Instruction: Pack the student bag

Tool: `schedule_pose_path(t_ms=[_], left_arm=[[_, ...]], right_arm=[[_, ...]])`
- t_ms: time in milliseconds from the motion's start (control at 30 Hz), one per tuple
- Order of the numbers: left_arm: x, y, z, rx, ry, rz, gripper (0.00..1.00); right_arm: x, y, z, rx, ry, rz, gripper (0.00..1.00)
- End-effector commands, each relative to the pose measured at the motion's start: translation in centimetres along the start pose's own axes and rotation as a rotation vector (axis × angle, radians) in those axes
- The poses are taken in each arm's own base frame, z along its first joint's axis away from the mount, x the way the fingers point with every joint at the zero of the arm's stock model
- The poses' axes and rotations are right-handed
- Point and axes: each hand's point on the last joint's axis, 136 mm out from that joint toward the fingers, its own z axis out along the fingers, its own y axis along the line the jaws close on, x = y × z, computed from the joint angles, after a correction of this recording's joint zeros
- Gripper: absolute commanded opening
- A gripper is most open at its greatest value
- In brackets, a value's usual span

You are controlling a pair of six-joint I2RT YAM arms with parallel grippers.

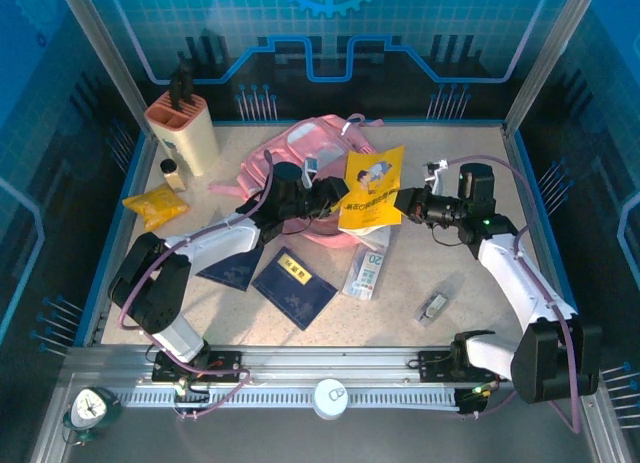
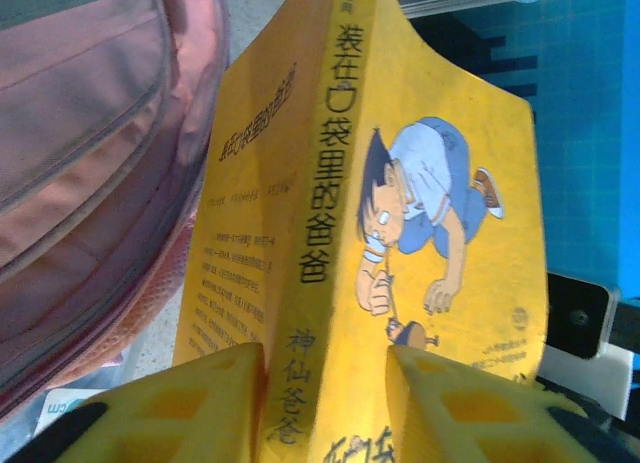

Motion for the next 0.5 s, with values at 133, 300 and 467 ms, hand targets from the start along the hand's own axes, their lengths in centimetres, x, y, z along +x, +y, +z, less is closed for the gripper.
schedule_pose_path(t_ms=[133,300,467], left_arm=[[2.0,-4.3,0.6,0.115,0.070,0.072,0.33],[1.5,-2.2,0.2,-0.004,0.034,0.073,0.41],[1.4,-1.4,0.6,0.004,0.032,0.002,0.48]], right_arm=[[1.1,1.8,0.3,-0.112,0.054,-0.038,0.00],[1.1,3.8,-0.5,-0.182,0.043,-0.089,0.00],[1.0,3.6,-0.3,-0.188,0.032,-0.068,0.00]])
